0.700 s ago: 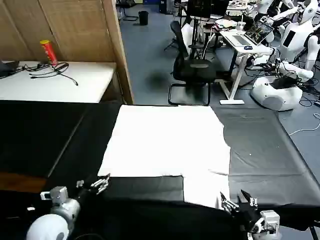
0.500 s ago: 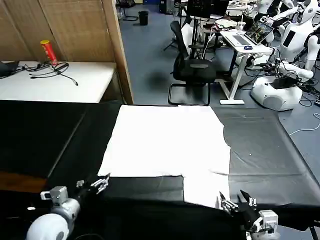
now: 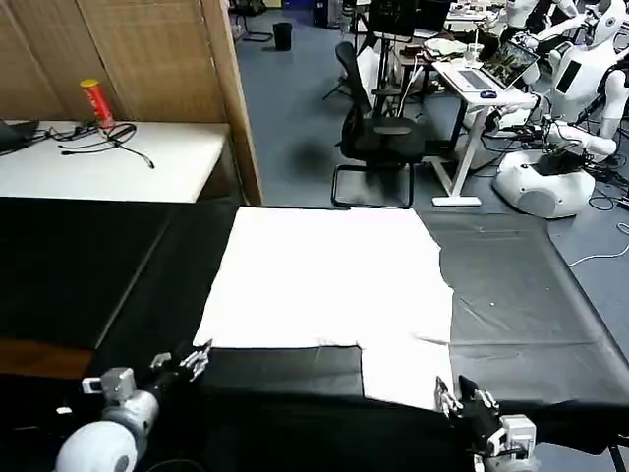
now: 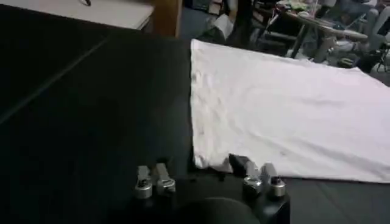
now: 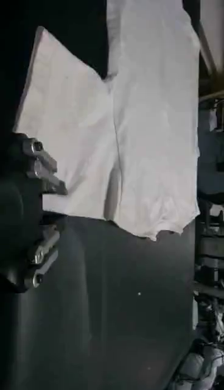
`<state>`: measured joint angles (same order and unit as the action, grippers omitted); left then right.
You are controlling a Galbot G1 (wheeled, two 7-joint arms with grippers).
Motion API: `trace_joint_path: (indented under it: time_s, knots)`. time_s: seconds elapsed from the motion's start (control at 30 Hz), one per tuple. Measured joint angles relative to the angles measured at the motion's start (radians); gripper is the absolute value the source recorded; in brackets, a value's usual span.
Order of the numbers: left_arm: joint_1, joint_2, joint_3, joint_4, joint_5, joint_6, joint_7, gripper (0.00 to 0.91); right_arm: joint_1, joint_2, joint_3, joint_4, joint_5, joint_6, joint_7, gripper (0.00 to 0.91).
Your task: Fold and organize the clothes.
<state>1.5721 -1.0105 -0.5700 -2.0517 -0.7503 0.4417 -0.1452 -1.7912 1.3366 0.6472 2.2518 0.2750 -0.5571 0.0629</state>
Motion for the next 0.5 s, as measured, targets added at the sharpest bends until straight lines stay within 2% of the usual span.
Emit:
trace_joint_path:
  time_s: [0.23,0.43,0.5]
  knots:
    - [0.027,0.008,-0.013,-0.034,0.028,-0.001,-0.006,0.0,-0.09,0.022,0.002,0.121,-0.002,-0.054,0.057,0.0]
    - [0.096,0.025,-0.063,-0.094,0.023,-0.003,-0.03,0.0,-0.158,0.028,0.007,0.189,-0.003,-0.064,0.069,0.0]
    - [0.134,0.026,-0.088,-0.119,0.019,-0.006,-0.033,0.0,-0.159,0.028,0.007,0.197,0.008,-0.05,0.064,0.0]
